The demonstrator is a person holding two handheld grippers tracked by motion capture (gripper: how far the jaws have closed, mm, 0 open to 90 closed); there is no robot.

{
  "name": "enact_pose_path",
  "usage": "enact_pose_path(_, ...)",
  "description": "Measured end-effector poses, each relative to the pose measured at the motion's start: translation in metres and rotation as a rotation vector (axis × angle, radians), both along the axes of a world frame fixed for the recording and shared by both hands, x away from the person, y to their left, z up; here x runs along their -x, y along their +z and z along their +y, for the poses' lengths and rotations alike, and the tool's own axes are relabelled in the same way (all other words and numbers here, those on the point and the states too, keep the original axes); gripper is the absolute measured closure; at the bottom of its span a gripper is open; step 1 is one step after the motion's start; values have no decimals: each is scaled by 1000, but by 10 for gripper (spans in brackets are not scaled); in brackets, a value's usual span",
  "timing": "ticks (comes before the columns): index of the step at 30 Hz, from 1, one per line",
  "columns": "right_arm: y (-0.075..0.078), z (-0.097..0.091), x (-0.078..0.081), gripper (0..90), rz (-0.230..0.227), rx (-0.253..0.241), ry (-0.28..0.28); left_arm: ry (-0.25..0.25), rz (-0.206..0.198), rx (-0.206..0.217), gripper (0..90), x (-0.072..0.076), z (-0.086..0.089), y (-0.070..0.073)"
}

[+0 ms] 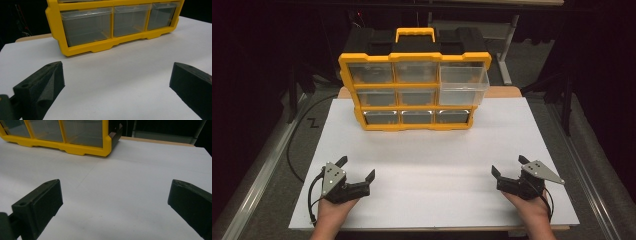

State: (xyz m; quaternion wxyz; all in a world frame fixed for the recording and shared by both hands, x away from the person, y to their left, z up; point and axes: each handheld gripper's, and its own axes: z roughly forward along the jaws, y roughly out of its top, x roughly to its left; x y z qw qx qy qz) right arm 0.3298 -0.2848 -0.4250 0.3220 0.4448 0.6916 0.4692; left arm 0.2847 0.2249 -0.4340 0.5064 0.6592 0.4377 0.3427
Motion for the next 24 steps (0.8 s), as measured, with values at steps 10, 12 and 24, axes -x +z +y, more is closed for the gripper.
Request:
enact_pose_path(10, -1, -2, -2, 9, -7, 6, -12, -13, 13, -18, 3, -3, -1, -2)
enact_pose_path(12, -1, -2, -2, 9, -6, 7, -12, -14, 13, -19, 3, -3, -1, -2)
enact_pose_path(24, -1, 0, -5, 9, -15, 3, -3, -2, 21, -32, 3, -5, -1, -4)
